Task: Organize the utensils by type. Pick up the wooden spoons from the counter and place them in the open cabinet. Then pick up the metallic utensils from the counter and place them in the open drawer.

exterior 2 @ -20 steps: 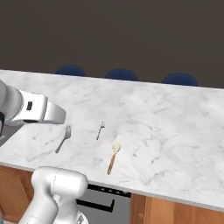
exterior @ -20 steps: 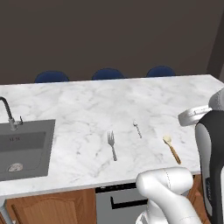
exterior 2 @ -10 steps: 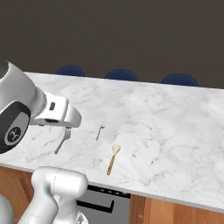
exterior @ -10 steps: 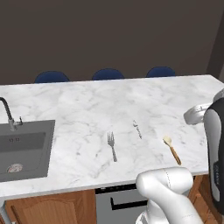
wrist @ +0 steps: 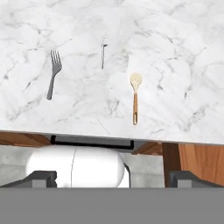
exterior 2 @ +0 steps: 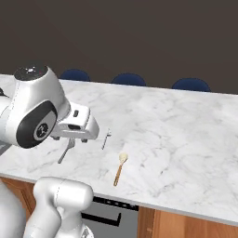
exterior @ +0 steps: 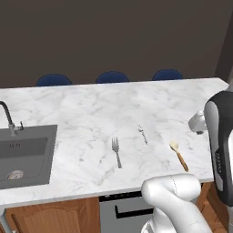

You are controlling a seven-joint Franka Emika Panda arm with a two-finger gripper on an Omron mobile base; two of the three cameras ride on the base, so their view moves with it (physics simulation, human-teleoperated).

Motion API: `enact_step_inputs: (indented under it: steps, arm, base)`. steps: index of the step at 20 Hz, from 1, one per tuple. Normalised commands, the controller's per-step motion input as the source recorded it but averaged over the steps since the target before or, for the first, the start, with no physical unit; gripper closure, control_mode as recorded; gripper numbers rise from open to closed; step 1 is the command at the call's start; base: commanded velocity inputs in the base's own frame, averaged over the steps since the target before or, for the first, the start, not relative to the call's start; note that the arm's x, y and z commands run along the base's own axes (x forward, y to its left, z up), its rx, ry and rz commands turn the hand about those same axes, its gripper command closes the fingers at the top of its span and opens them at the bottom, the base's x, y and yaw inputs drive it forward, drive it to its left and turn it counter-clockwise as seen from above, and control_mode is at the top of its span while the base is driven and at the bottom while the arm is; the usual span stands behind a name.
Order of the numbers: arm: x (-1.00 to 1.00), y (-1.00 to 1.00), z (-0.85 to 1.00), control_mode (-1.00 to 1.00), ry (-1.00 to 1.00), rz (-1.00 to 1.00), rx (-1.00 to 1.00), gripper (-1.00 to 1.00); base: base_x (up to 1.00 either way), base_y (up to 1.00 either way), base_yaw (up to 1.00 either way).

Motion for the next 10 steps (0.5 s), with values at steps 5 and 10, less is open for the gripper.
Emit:
enact_step_inputs:
  steps: [5, 10]
  arm:
    - [0.35, -0.14, -0.50, -1.00, 0.08, 0.00, 0.00, -1.00]
    - [0.35, -0.05, -0.53, -1.00, 0.08, 0.00, 0.00, -1.00]
  base:
    - [0.00, 0.00, 0.00]
    - [0.00, 0.00, 0.00]
